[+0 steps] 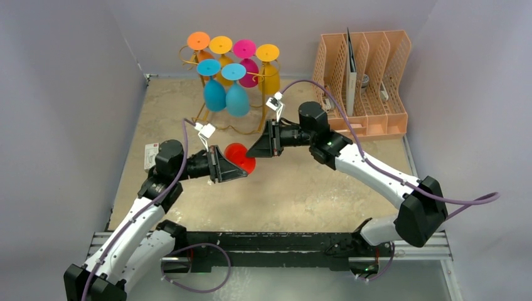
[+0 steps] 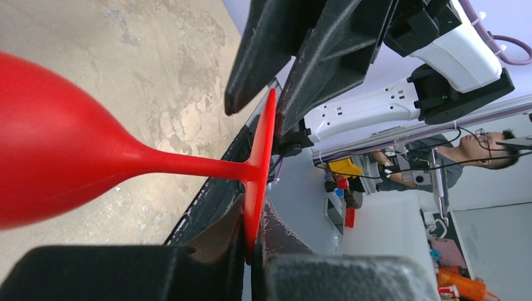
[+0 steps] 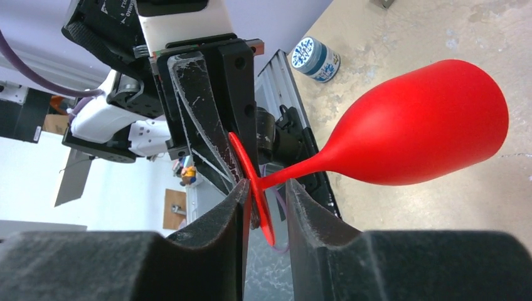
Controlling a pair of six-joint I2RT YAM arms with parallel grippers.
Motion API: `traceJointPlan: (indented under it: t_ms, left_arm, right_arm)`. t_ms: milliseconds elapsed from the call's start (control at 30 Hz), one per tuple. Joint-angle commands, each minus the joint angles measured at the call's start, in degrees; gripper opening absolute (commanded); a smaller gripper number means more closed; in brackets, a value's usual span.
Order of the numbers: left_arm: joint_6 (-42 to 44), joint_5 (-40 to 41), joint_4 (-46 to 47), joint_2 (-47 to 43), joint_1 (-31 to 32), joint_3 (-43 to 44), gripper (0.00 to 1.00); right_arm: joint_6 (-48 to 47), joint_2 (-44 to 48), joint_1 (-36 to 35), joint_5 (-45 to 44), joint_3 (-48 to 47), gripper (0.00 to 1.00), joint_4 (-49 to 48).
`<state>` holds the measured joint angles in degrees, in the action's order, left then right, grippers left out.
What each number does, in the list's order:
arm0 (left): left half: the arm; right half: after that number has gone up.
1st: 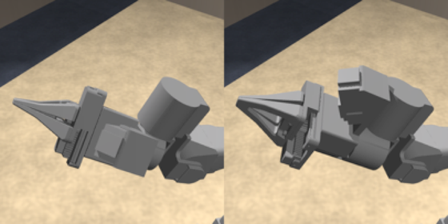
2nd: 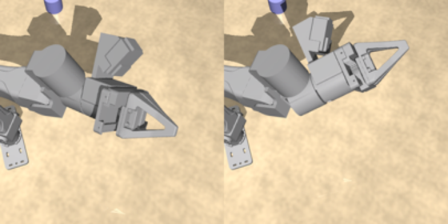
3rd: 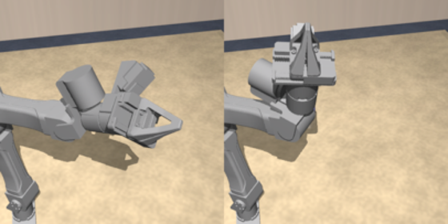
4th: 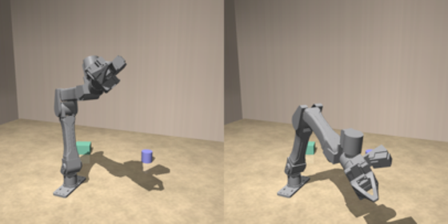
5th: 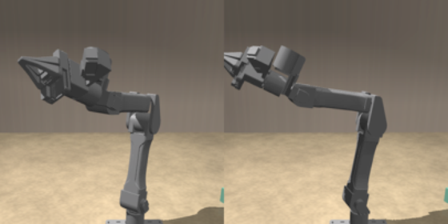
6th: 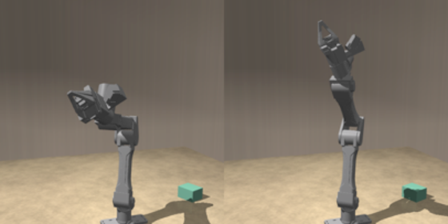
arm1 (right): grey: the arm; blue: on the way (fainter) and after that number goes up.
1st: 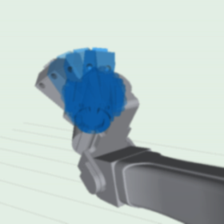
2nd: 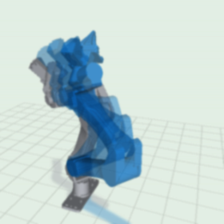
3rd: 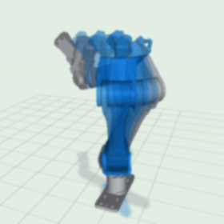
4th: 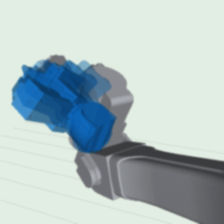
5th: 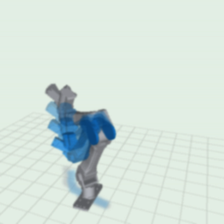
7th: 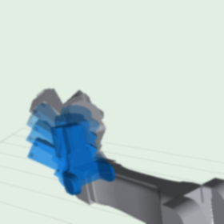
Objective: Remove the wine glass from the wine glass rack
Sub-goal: Place the wine glass at the center of the board.
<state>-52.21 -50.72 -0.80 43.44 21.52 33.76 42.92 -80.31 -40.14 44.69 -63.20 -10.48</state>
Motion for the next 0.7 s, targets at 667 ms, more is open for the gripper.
traceJointPlan:
  t_ms: [667]
  left_arm:
    - [2.91, 3.29, -2.89, -2.70, 0.14, 2.28, 0.27]
  right_arm:
    - [-0.60, 1.06, -0.13, 5.14, -1.55, 0.00, 0.19]
